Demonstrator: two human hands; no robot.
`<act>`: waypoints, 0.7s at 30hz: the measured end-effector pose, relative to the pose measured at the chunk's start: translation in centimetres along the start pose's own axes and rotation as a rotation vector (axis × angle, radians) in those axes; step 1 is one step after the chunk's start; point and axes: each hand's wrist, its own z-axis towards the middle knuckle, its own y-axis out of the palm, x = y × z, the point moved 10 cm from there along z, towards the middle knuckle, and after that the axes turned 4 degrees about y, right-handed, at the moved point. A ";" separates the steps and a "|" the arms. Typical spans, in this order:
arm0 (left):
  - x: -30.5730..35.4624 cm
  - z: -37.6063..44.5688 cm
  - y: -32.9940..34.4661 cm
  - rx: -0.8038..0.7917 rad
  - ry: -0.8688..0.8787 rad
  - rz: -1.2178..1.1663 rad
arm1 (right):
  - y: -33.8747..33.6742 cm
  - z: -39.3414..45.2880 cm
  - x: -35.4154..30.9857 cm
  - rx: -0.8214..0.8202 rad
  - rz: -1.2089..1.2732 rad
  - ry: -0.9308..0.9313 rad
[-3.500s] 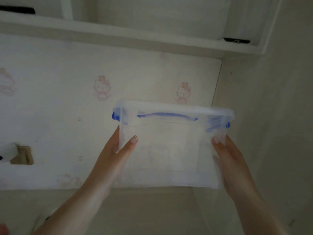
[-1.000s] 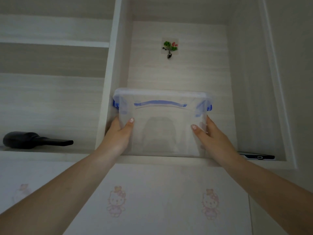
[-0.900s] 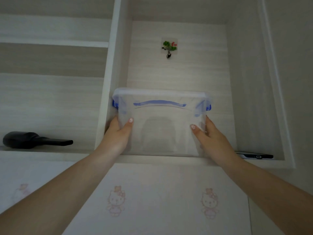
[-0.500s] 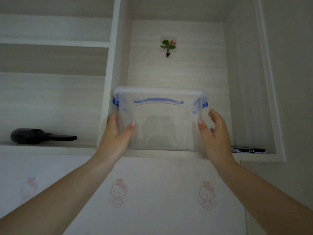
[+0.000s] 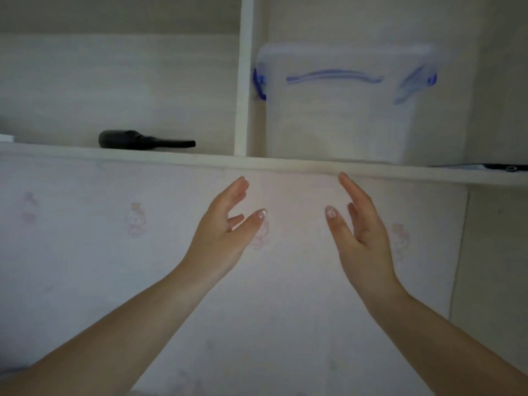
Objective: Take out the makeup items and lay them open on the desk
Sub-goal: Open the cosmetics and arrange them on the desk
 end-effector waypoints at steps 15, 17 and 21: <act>-12.7 -11.4 -20.0 -0.068 -0.322 0.109 | 21.3 -12.3 1.9 -0.250 -0.137 0.267; -14.8 -12.5 -23.4 -0.068 -0.358 0.100 | 24.7 -14.0 2.1 -0.278 -0.135 0.298; -18.3 -14.8 -29.4 -0.082 -0.424 0.121 | 30.9 -17.6 3.3 -0.287 -0.136 0.397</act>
